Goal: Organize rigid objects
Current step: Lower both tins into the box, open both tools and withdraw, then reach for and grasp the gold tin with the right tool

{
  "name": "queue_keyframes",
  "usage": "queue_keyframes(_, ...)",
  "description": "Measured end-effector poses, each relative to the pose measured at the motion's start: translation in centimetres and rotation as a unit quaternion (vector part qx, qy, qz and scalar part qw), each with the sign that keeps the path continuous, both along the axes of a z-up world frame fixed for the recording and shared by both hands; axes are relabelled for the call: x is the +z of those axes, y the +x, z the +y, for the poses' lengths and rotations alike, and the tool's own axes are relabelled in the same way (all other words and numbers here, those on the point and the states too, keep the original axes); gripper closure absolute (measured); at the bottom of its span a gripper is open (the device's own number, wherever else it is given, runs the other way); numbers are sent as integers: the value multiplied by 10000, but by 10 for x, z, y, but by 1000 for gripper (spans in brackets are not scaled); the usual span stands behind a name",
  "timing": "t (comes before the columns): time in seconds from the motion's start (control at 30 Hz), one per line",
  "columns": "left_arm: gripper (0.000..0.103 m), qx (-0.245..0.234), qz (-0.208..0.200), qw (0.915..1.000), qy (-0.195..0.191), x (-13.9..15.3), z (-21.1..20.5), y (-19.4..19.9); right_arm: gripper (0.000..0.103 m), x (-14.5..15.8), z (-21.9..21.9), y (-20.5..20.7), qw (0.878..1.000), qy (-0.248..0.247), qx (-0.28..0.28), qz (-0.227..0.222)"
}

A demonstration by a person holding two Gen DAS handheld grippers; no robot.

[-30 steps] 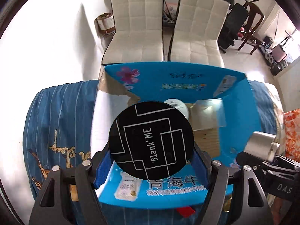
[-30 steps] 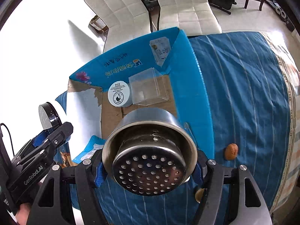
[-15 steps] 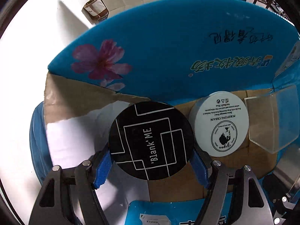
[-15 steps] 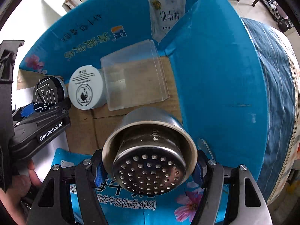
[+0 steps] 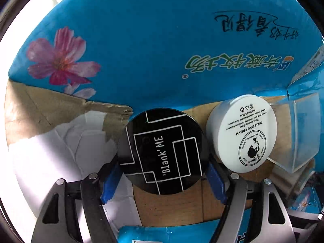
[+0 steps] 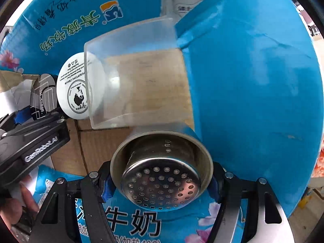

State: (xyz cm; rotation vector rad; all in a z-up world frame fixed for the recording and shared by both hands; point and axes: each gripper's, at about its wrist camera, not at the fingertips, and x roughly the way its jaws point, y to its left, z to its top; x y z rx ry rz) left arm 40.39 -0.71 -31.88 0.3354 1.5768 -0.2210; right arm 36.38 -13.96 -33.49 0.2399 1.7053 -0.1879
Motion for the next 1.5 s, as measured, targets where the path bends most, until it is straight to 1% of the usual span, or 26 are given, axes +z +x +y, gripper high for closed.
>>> queue_keyframes(0.1,29,10,89,9999,-93,-1,6,11,30,-9,5,5,9998,-42,123,116)
queue_keyframes(0.13,28,13,113,9999,-114,-2,7,20,30,-12,9,5,9997,-44,173,154)
queue_keyframes(0.2,24,43,95,9999,-138,2,11,24,29,-17,12,6,9993,-25,278,247)
queue_keyframes(0.27,19,40,78,9999,-131,7,13,28,27,-16,13,7,9994,-35,296,161)
queue_keyframes(0.33,16,19,10,10000,-62,20,11,24,13,-11,15,7,9994,-36,327,58)
queue_keyframes(0.4,10,24,-24,9999,-163,29,13,22,4,-5,17,9,9994,47,344,-19)
queue_keyframes(0.43,3,49,-37,9997,-227,37,8,10,0,-1,17,9,9994,52,349,-59)
queue_keyframes(0.47,0,74,-72,9996,-274,43,10,8,0,3,18,8,9992,73,362,-129)
queue_keyframes(0.6,0,171,-275,9987,-384,67,16,-4,0,17,24,0,9985,62,445,-300)
queue_keyframes(0.67,0,216,-455,9979,-409,83,20,-13,0,25,28,-7,9982,91,430,-413)
queue_keyframes(0.77,0,278,-832,9951,-450,113,30,-35,0,47,26,-15,9965,137,471,-672)
queue_keyframes(0.87,0,301,-1264,9903,-497,151,35,-66,0,71,34,-26,9927,198,459,-1095)
queue_keyframes(0.97,0,325,-1602,9849,-574,176,46,-89,0,93,39,-40,9885,231,420,-1438)
queue_keyframes(1.0,0,365,-1690,9831,-598,183,46,-92,0,103,34,-49,9866,206,421,-1562)
queue_keyframes(1.03,0,409,-1771,9814,-625,188,47,-93,0,111,35,-55,9848,175,443,-1673)
queue_keyframes(1.13,0,493,-1944,9771,-710,205,48,-112,0,137,29,-79,9795,66,487,-1953)
queue_keyframes(1.17,0,516,-2011,9755,-725,212,50,-119,0,147,32,-82,9785,63,482,-2003)
queue_keyframes(1.2,0,524,-2057,9744,-736,213,50,-123,0,157,29,-86,9776,80,470,-2051)
queue_keyframes(1.37,0,590,-2201,9699,-855,226,45,-150,0,189,24,-116,9728,18,473,-2267)
queue_keyframes(1.5,0,583,-2367,9655,-918,244,40,-173,0,212,19,-144,9684,40,538,-2433)
